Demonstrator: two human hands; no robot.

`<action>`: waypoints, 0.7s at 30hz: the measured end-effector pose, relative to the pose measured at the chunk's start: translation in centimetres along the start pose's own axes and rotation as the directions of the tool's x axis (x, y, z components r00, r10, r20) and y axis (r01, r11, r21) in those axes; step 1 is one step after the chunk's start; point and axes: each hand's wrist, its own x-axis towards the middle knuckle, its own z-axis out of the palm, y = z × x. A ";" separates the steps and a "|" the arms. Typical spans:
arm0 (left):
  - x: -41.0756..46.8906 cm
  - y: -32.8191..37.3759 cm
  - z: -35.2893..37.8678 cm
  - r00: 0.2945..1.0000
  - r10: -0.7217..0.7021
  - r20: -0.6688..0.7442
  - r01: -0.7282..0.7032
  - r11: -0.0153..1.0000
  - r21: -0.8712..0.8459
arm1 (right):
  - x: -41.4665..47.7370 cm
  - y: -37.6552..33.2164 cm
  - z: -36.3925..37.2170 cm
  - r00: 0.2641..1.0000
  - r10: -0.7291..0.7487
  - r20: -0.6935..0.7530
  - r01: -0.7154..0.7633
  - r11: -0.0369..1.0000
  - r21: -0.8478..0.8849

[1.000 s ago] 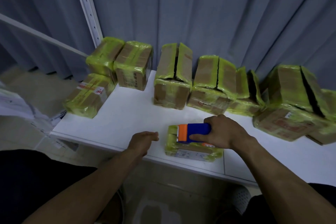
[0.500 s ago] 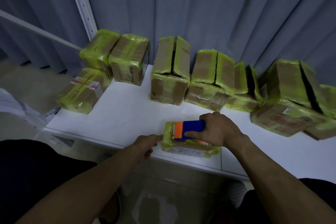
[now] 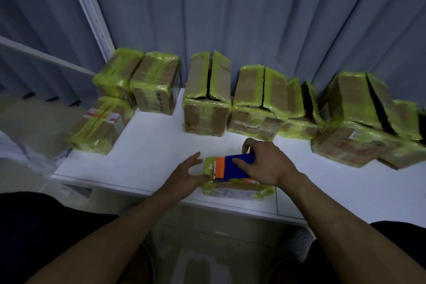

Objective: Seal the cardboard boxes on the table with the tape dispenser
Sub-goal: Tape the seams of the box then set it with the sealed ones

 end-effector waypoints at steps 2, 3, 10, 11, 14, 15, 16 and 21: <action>0.5 -0.3 -0.4 0.991 0.108 0.074 -0.124 0.959 0.254 | -0.3 0.4 -0.5 0.999 0.048 0.015 -0.049 0.997 0.060; 0.8 -0.4 -0.5 0.981 0.162 0.111 -0.189 0.933 0.308 | -0.6 0.7 -0.9 0.997 0.074 0.034 -0.077 0.993 0.095; 1.8 0.0 -1.3 0.957 0.145 0.252 -0.259 0.821 0.509 | -2.7 2.5 -1.3 0.981 0.148 0.122 -0.182 0.923 0.338; 1.9 0.1 -1.3 0.957 0.145 0.251 -0.268 0.772 0.576 | -2.9 2.5 -1.1 0.983 0.146 0.108 -0.176 0.913 0.368; 1.8 0.3 -1.2 0.965 0.135 0.227 -0.260 0.641 0.722 | -3.1 2.5 -0.9 0.989 0.138 0.058 -0.149 0.897 0.416; 1.8 0.2 -1.1 0.969 0.136 0.208 -0.246 0.631 0.736 | -3.1 2.4 -1.1 0.989 0.139 0.050 -0.147 0.893 0.425; 1.8 0.2 -1.1 0.971 0.144 0.189 -0.237 0.641 0.730 | -3.1 2.2 -1.4 0.989 0.141 0.039 -0.144 0.885 0.443; 1.7 0.1 -0.8 0.969 0.184 0.165 -0.247 0.683 0.688 | -3.2 1.4 -2.7 0.992 0.128 -0.013 -0.107 0.875 0.472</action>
